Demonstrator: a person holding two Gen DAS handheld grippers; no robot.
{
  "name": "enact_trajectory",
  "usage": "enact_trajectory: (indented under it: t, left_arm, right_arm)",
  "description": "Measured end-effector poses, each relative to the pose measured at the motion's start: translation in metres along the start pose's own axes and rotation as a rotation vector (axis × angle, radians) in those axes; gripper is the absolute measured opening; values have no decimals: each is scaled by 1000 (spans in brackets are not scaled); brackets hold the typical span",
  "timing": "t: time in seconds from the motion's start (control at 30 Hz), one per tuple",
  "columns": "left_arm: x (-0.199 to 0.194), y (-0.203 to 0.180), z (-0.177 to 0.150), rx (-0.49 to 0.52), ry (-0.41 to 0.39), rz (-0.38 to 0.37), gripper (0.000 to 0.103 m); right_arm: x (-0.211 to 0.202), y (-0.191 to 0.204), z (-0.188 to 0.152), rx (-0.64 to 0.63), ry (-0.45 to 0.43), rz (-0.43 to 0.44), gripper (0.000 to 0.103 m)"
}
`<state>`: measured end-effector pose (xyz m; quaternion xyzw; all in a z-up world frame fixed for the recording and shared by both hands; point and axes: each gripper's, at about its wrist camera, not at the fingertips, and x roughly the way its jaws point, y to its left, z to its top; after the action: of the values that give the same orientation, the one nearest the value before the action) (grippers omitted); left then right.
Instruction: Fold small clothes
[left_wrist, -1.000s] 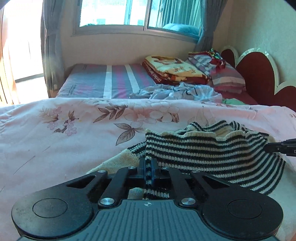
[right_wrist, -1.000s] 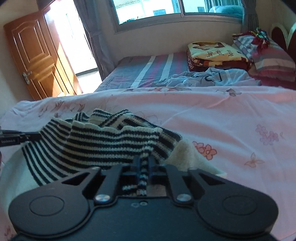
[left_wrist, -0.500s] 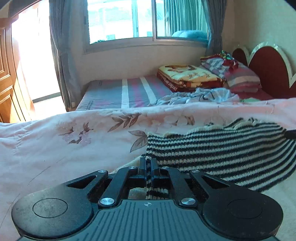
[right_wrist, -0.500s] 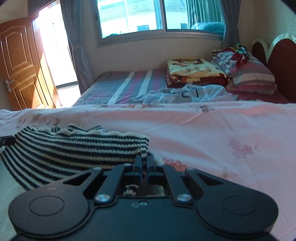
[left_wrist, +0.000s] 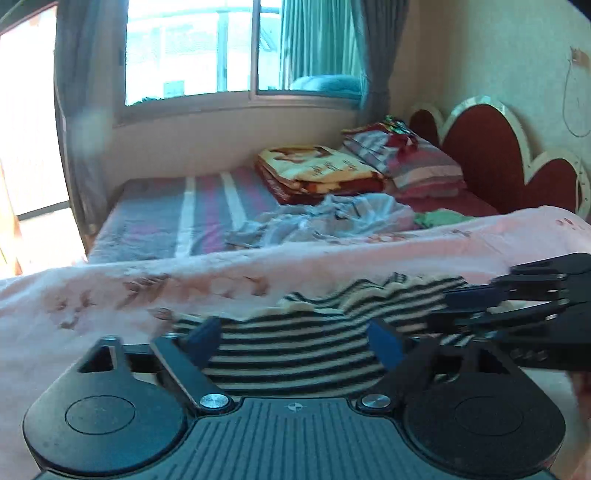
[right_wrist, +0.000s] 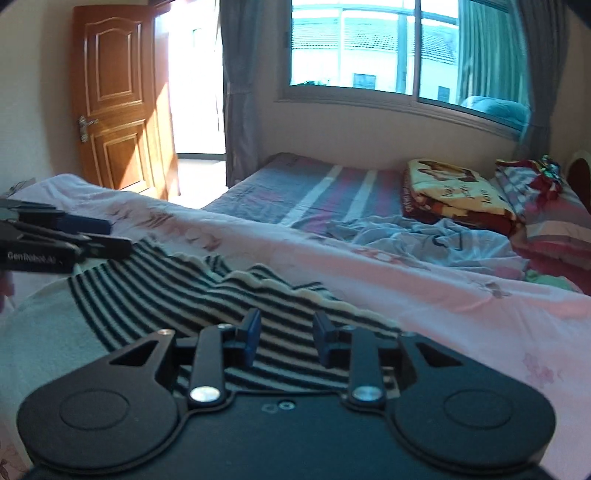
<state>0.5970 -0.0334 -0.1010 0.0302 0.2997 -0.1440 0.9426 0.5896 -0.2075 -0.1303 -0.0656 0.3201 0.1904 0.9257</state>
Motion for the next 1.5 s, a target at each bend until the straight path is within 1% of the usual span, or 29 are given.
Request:
enact_trajectory:
  t: [0.03,0.07,0.13,0.17,0.23,0.27,0.3,0.33,0.37,0.4,0.43,0.47,0.53,0.67,0.77,0.8,0.83,0.9,0.93,1.0,1.07,1.1,1.13,1.2,1.23,1.33,1.37,1.4,1.5]
  left_arm:
    - [7,-5,-4,-19,6,-1,92]
    - [14,-5,-10,-43,28,13,92]
    - [25,5,-26,-40,97,60,92]
    - [23,15,-35,-38,94,96,92]
    - [9,40,-44,-36,64,112,92]
    - [5,51,-50,-14,68,200,92]
    - [6,62,-51,-48,87,190,92]
    - [5,71,-50,-99,92,161,92]
    - [4,71,-47,-106,85,185,92]
    - [0,64,-43,-88,65,214,92]
    - [-9,57,-41,-78,35,193,92]
    - [-21,49,-40,-81,-6,146,92]
    - [-35,28,-45,-52,-24,117,92]
    - [-40,-12,-58,36,2,57,92]
    - [-39,-20,-75,98,51,78,92]
    - [-45,-12,-80,87,39,81,92]
    - [-50,-1,-84,75,43,103,92]
    - [-61,24,-92,51,58,155,92]
    - [-67,39,-98,30,60,130,92]
    - [-72,49,-101,34,72,161,96]
    - [-76,48,-94,-14,72,183,95]
    - [-82,42,-90,-20,45,187,95]
    - [-89,34,-87,-24,14,165,95]
    - [-96,13,-81,-25,-16,117,95]
    - [-97,1,-82,-15,-16,94,95]
    - [-91,-32,-93,37,14,46,93]
    - [-85,-40,-100,64,43,76,88]
    - [-82,-43,-107,81,60,90,88]
    - [-92,-33,-119,66,23,55,92]
  right_arm:
    - [10,5,1,13,19,19,30]
    - [19,6,-1,25,49,11,23]
    - [22,0,-6,25,72,-1,29]
    - [18,-6,-10,11,77,-34,29]
    - [8,-33,-23,17,96,-188,30]
    - [1,-56,-31,81,83,-176,28]
    - [-6,-70,-36,138,68,-124,25]
    - [-9,-73,-36,146,68,-110,25]
    - [-11,-68,-33,129,70,-124,24]
    - [-15,-59,-28,122,61,-142,26]
    - [-22,-48,-24,116,37,-142,35]
    - [-32,-35,-22,93,-3,-109,35]
    - [-47,-4,-25,33,-36,-40,37]
    - [-41,42,-37,-73,30,58,37]
    - [-37,53,-48,-133,55,22,39]
    - [-42,49,-50,-137,54,8,43]
    - [-49,40,-53,-129,53,-19,51]
    - [-65,10,-63,-63,59,-99,63]
    - [-71,-7,-70,-19,75,-121,63]
    - [-80,-32,-79,64,83,-100,63]
    - [-87,-35,-76,111,71,-104,60]
    - [-92,-28,-72,111,46,-113,49]
    - [-98,-18,-67,112,13,-104,46]
    - [-108,6,-62,122,-39,-33,45]
    - [-109,21,-62,105,-37,3,40]
    - [-95,59,-64,54,4,64,39]
    - [-89,67,-67,42,25,62,40]
    - [-85,73,-70,30,44,59,36]
    - [-85,83,-83,-84,38,32,36]
